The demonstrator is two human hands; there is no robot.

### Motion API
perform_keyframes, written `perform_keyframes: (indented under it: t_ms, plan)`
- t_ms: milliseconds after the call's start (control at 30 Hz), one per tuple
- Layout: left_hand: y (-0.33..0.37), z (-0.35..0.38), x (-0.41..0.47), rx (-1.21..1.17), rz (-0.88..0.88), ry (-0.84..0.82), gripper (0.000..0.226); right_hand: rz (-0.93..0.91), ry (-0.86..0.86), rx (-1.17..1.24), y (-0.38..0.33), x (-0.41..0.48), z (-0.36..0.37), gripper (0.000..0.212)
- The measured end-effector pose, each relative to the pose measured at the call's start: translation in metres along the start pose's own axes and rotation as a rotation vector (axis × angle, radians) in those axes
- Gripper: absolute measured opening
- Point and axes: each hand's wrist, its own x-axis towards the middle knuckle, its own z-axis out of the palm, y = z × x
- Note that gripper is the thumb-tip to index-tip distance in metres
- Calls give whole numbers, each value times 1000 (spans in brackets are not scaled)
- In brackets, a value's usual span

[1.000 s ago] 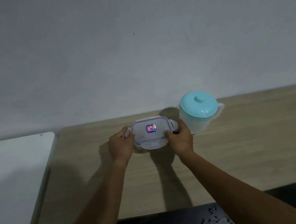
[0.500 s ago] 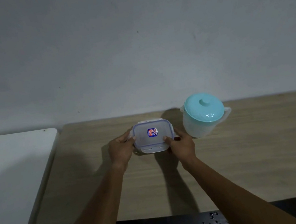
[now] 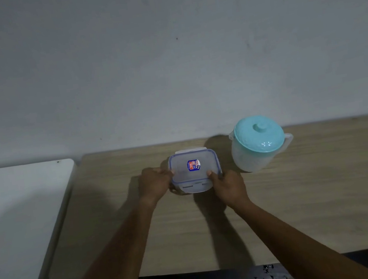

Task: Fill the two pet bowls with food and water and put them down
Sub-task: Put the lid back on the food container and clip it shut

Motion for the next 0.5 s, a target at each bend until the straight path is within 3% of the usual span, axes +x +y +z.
perform_keyframes:
  t_ms: [67,133,233,300,367,500]
  plan:
    - [12,-9,4,224,183,-64,67,-133,10,-89,-6,-1,-6,66]
    - [21,-14,16,404,299,-282,110,-262,-99,-119,-14,4,-15,102]
    - [29,-11,29,686,371,-482,142,-413,-362,-621,-30,23,-26,138]
    - [32,-6,32,737,359,-487,142,-431,-463,-782,-41,36,-28,141]
    - [34,-2,31,786,363,-466,135,-397,-493,-754,-46,49,-25,139]
    - [25,4,33,779,432,-370,117,-443,-400,-701,-38,62,-15,124]
